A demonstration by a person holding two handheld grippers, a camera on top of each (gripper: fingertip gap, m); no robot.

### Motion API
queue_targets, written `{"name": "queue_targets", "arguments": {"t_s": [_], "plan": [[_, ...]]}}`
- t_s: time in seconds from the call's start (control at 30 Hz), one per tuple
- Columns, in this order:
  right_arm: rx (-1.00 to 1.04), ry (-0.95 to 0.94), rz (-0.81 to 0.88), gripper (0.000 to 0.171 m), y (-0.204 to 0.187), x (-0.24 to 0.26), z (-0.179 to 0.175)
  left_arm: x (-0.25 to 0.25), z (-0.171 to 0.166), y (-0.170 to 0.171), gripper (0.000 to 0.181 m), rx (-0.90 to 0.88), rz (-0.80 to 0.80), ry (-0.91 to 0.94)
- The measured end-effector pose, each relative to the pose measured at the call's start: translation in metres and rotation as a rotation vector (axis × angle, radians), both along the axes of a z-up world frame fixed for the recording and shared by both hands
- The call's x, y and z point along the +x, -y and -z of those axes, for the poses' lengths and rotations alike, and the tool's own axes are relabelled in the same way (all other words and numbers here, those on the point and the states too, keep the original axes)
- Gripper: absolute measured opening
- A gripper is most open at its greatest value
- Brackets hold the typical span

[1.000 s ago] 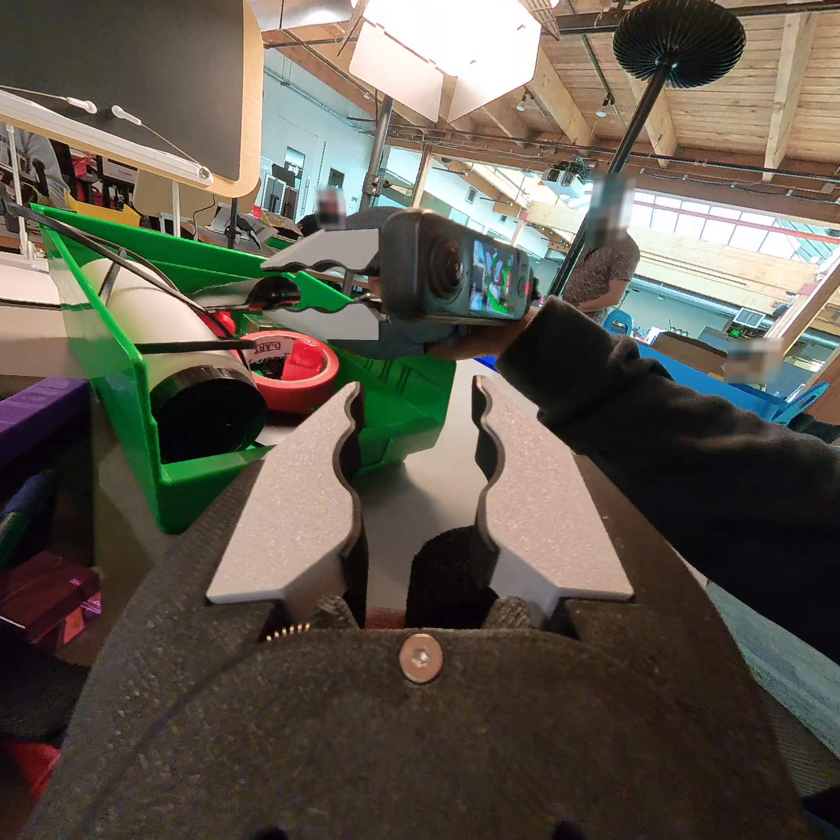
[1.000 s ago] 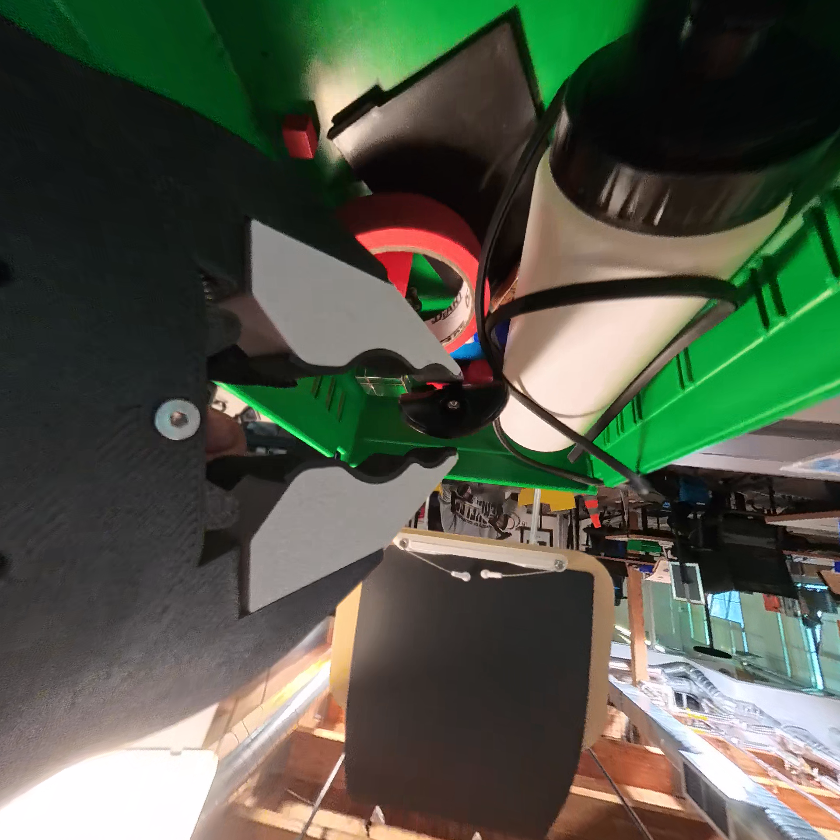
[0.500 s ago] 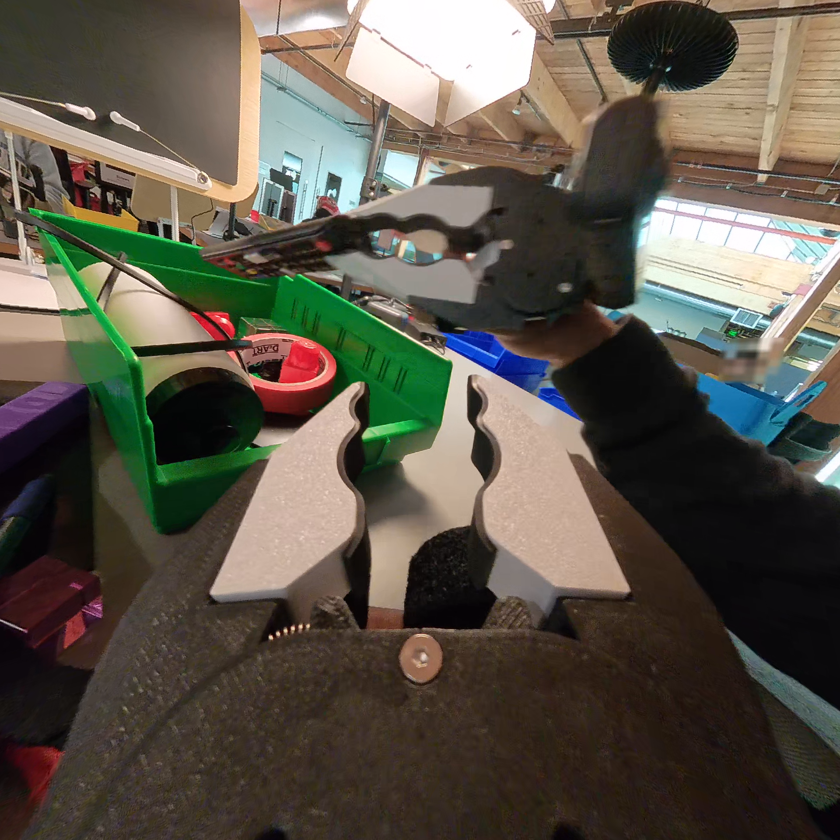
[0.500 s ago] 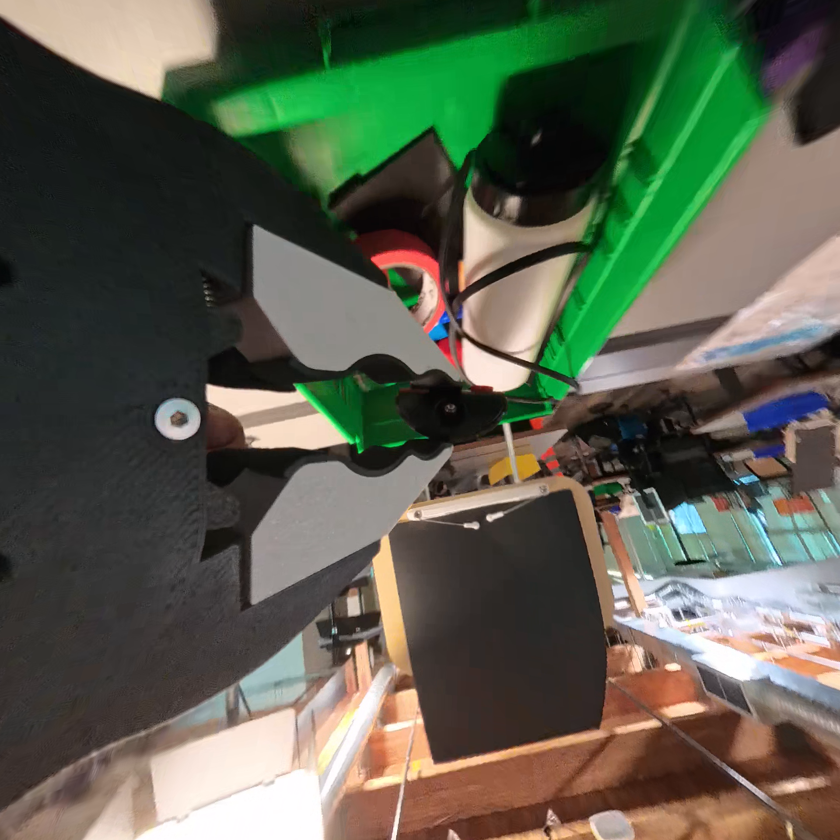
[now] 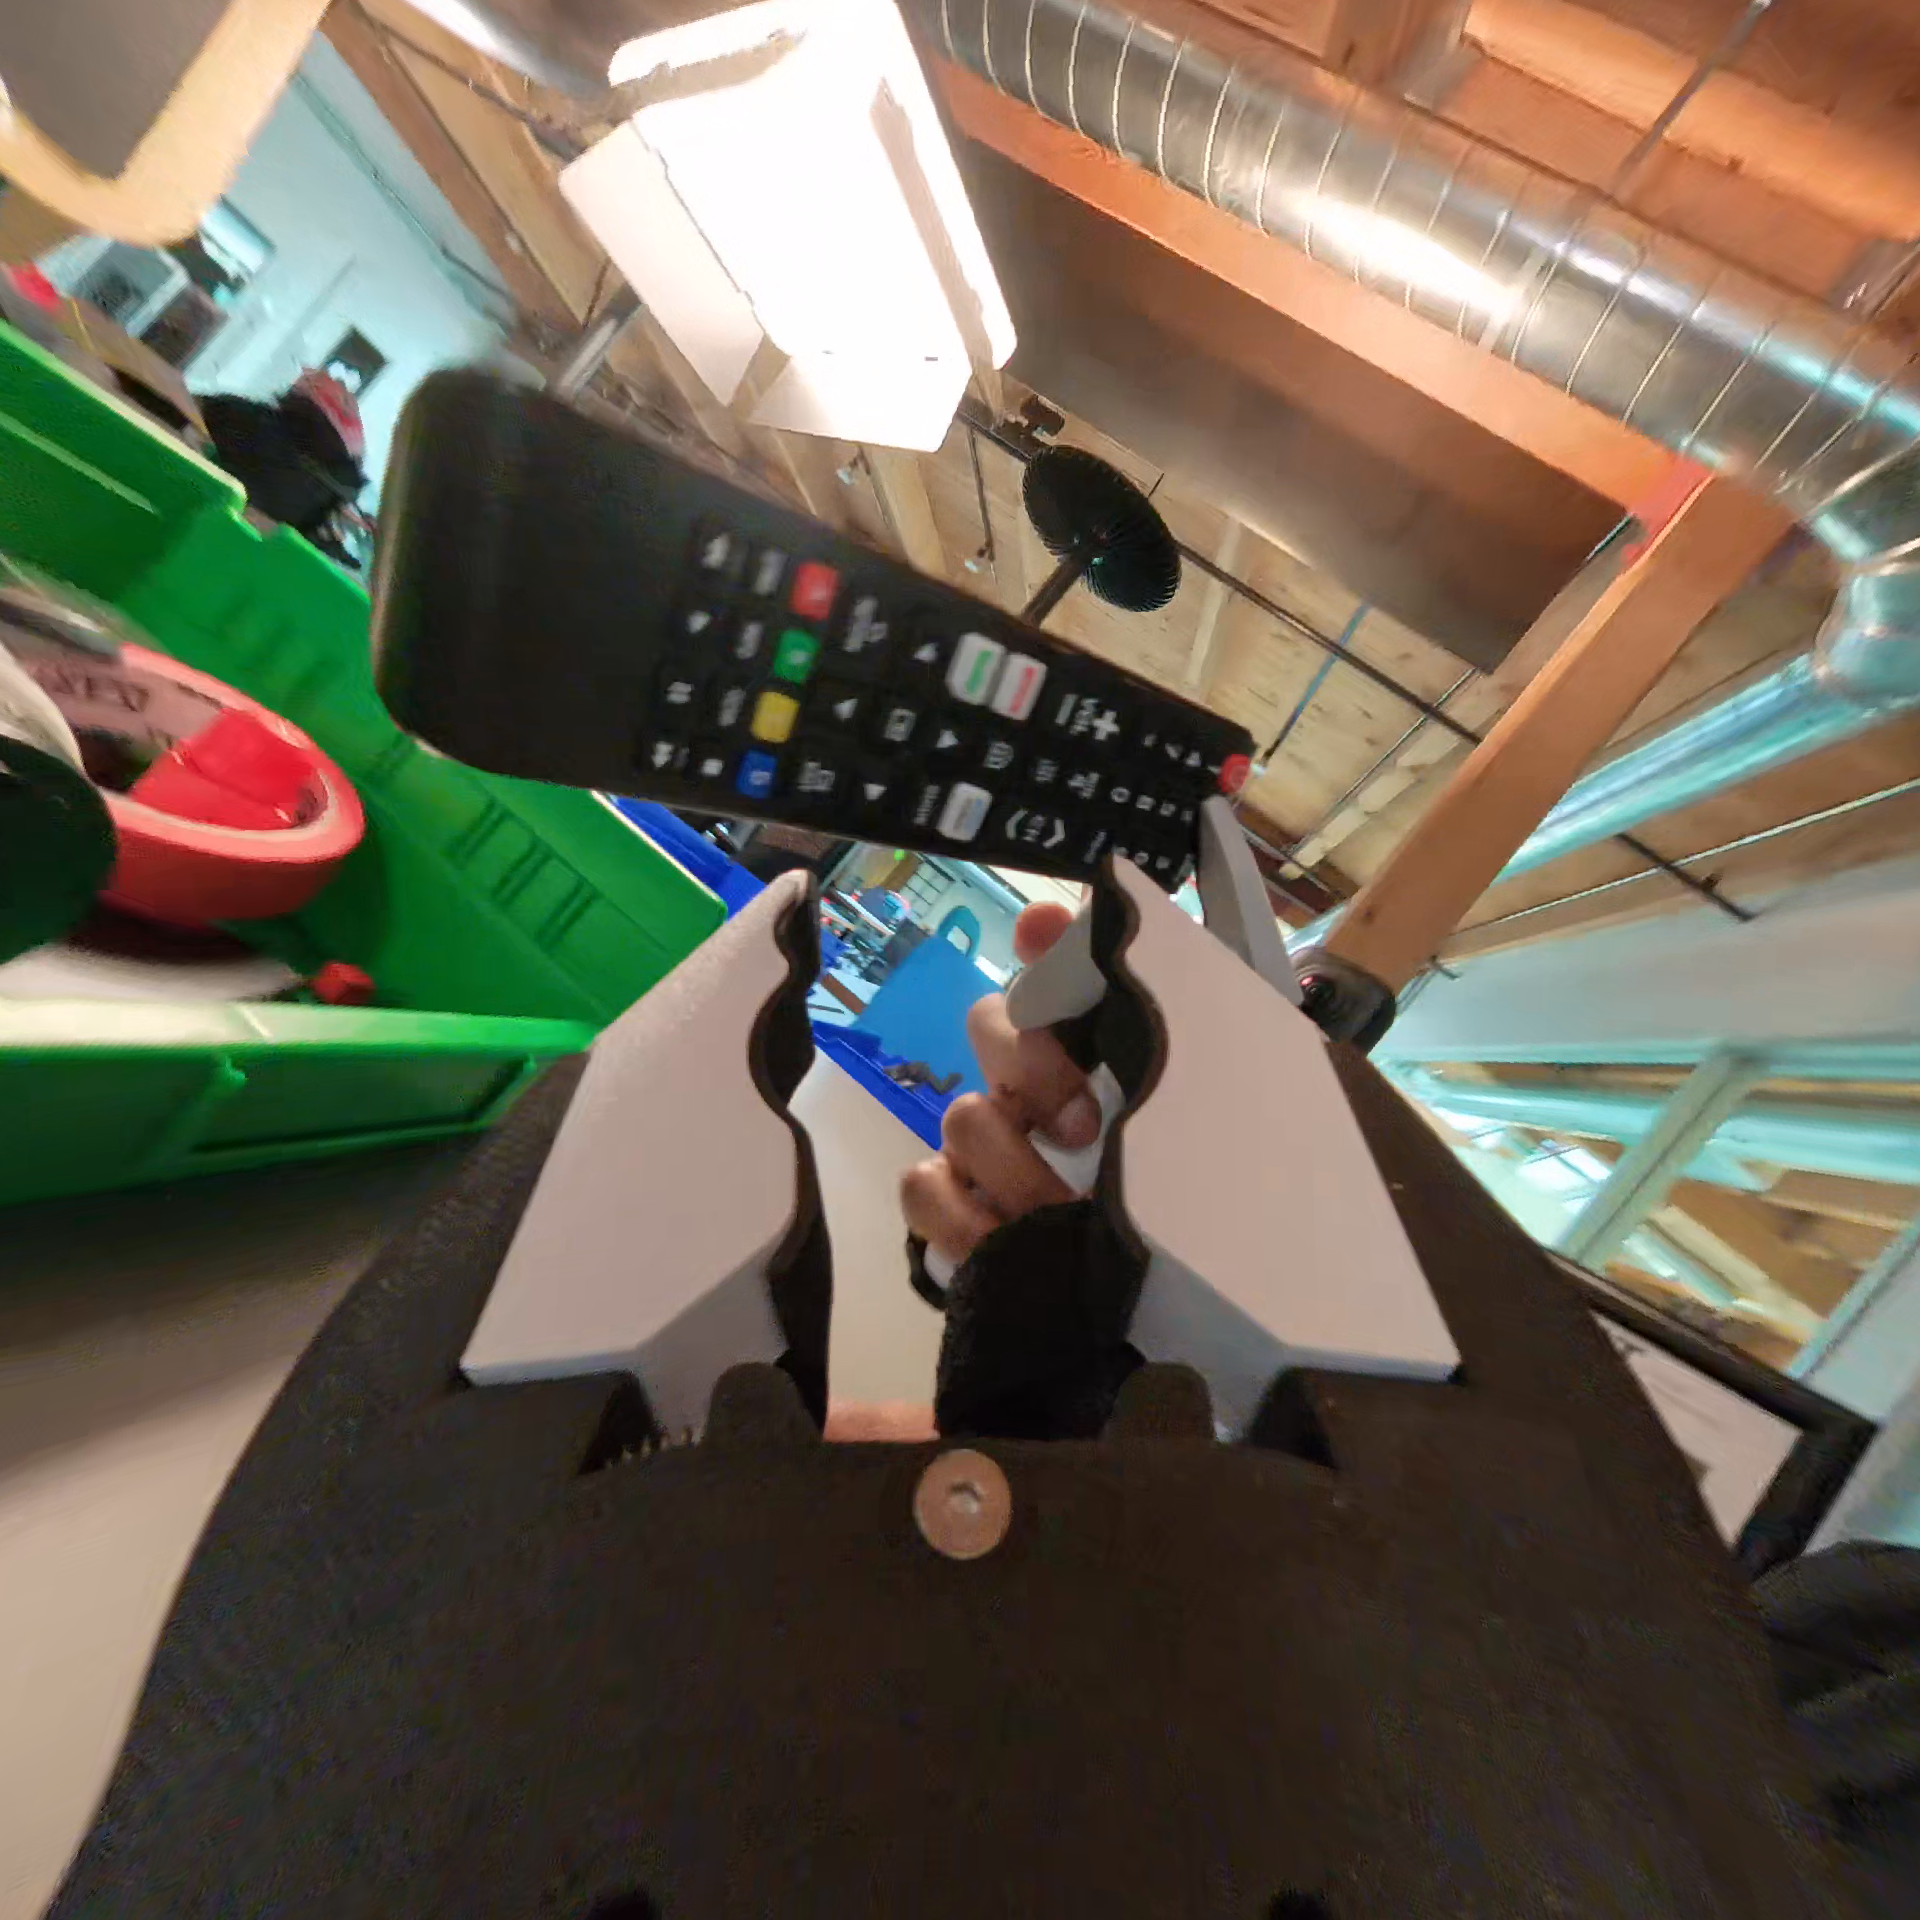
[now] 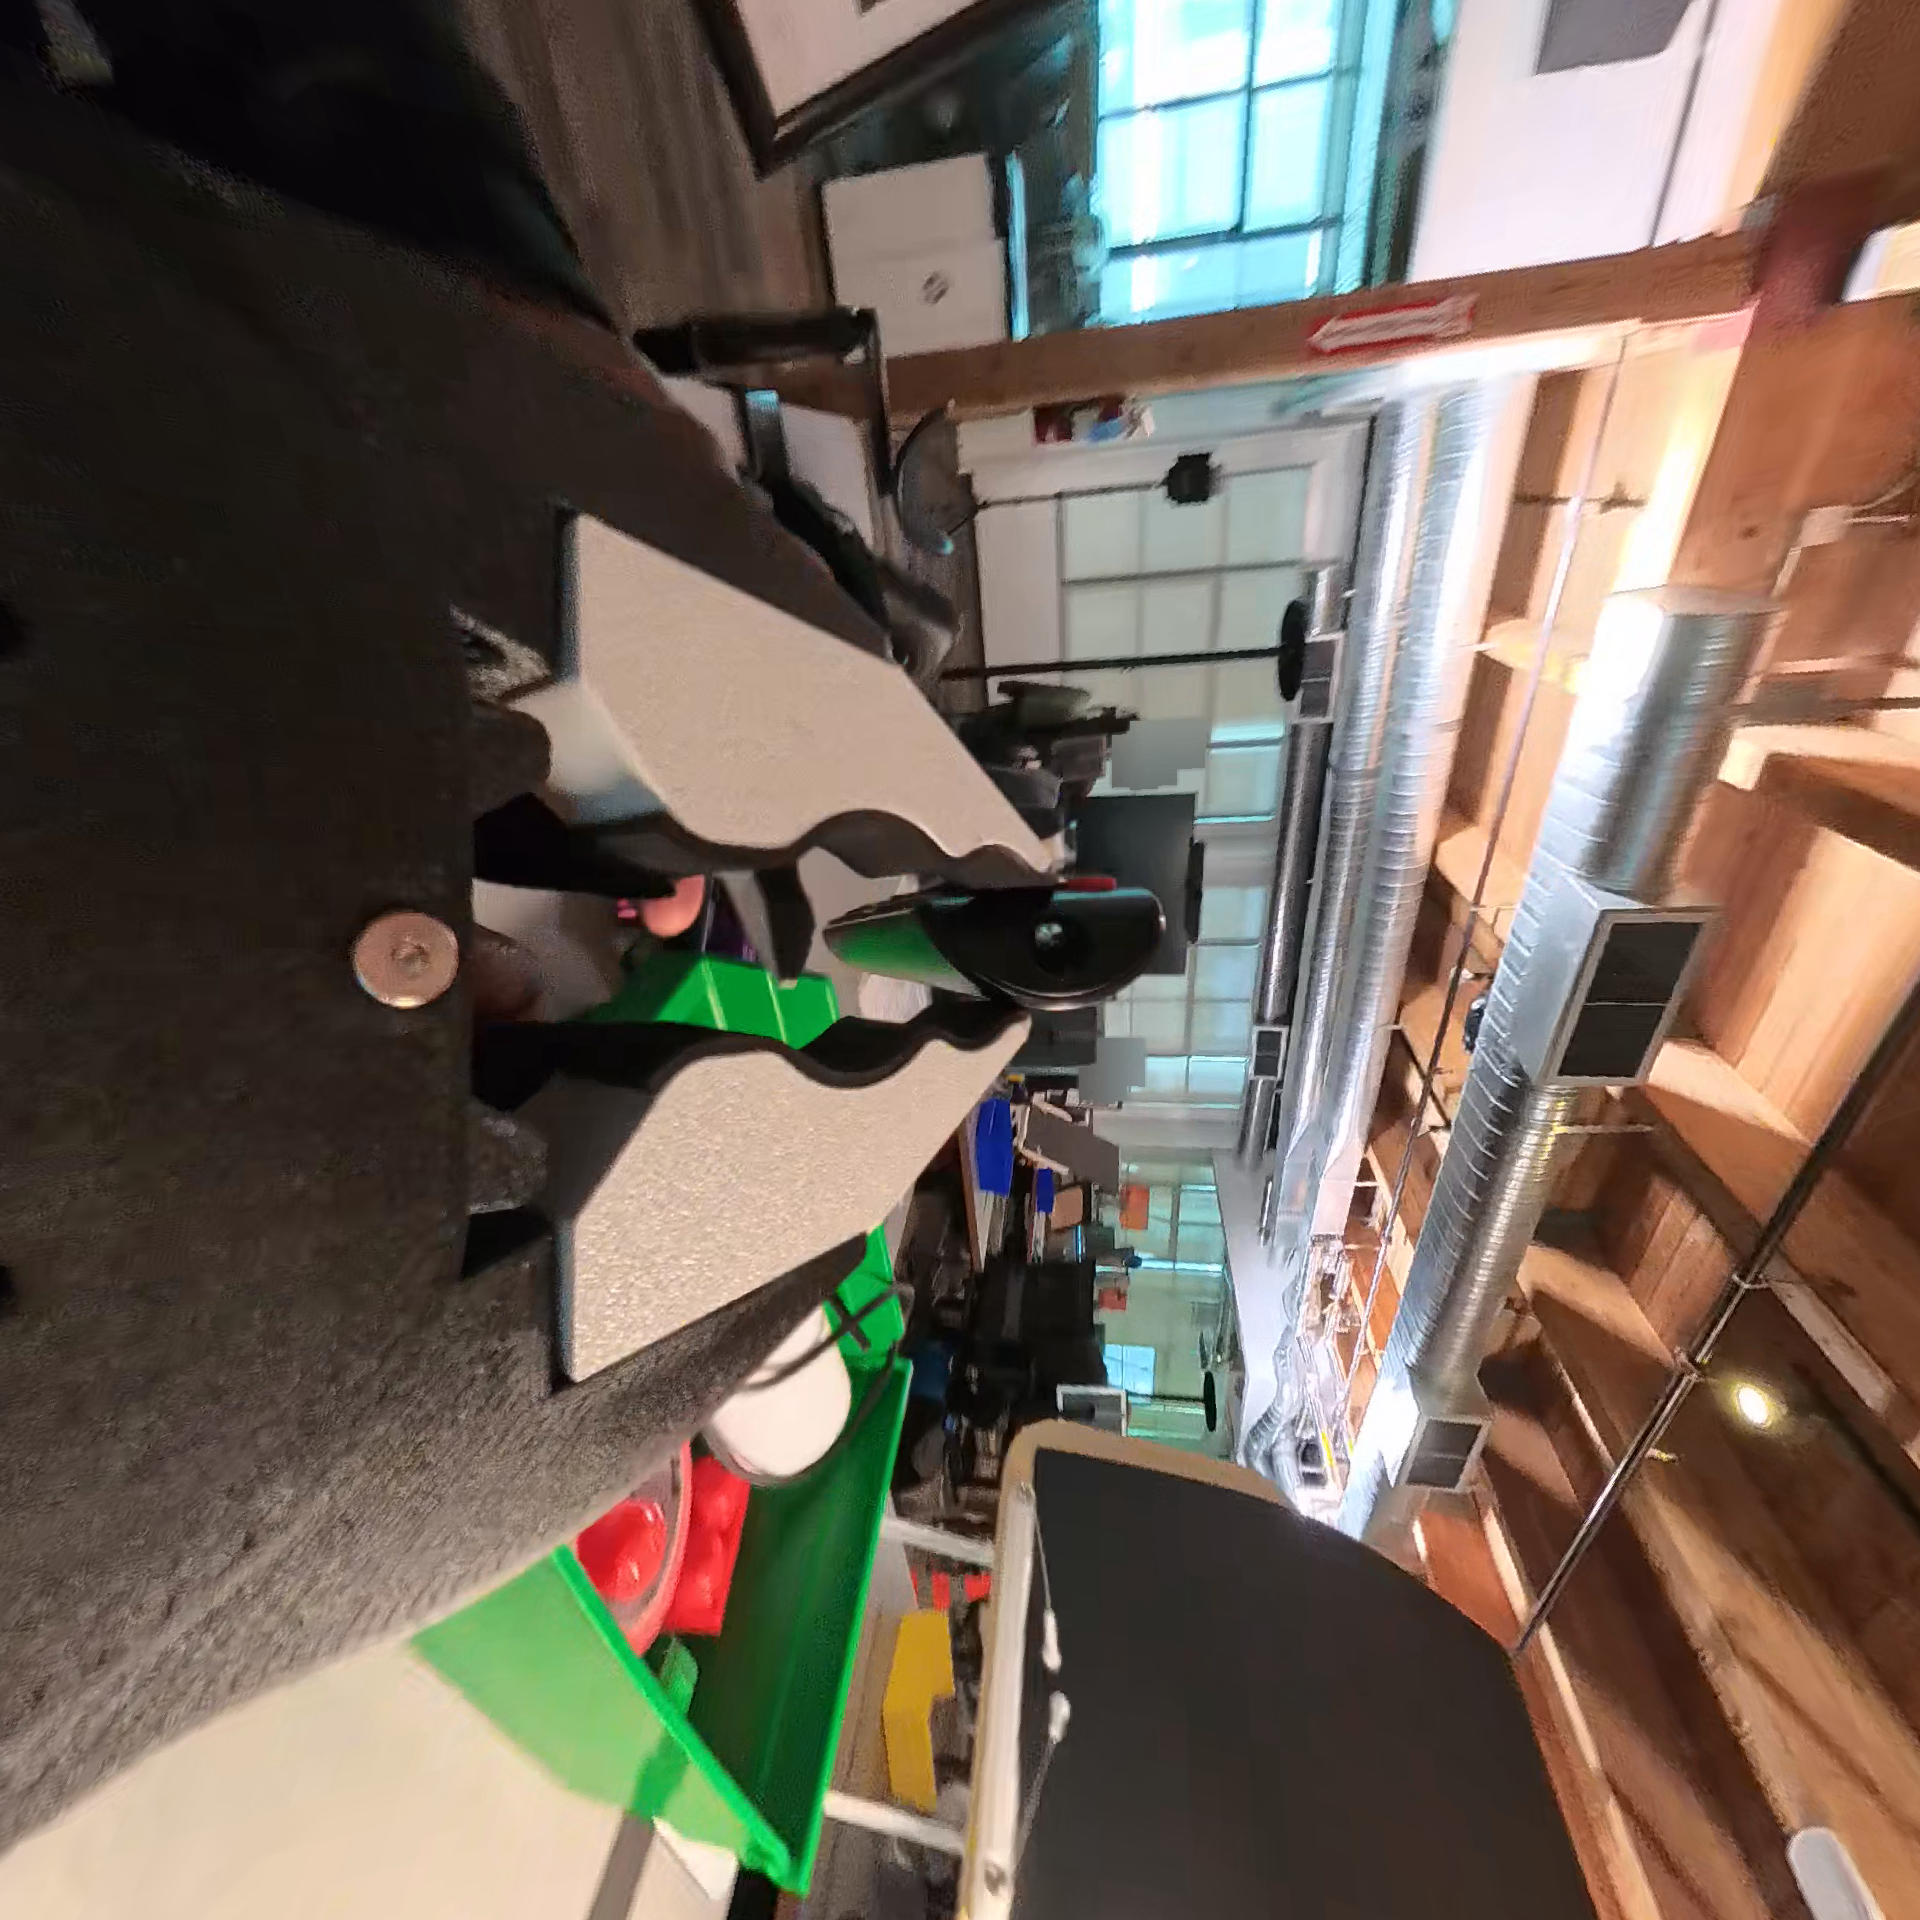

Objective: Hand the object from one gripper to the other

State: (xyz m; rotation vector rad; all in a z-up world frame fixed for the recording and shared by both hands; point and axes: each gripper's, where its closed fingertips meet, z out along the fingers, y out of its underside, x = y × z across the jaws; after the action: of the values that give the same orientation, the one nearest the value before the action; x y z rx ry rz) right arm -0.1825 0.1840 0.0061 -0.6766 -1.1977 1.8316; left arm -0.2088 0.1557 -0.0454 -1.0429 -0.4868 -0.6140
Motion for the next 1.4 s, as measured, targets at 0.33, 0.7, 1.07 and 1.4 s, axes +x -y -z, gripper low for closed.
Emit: {"name": "queue_targets", "arguments": {"t_s": [0.33,0.7,1.07,1.4], "plan": [[-0.319,0.116,-0.287,0.021,0.013,0.001,0.013,0.003,-0.017,0.009,0.053,0.145,0.023,0.027],[0.002,0.161,-0.075,0.044,0.008,-0.004,0.037,-0.008,-0.028,0.038,0.026,0.196,-0.167,-0.094],[0.933,-0.005,0.469,0.078,-0.003,-0.02,0.087,0.004,0.004,0.001,0.027,-0.192,-0.291,-0.352],[0.984,-0.011,0.524,0.053,-0.009,-0.022,0.09,0.02,0.003,-0.006,0.028,-0.196,-0.257,-0.437]]}}
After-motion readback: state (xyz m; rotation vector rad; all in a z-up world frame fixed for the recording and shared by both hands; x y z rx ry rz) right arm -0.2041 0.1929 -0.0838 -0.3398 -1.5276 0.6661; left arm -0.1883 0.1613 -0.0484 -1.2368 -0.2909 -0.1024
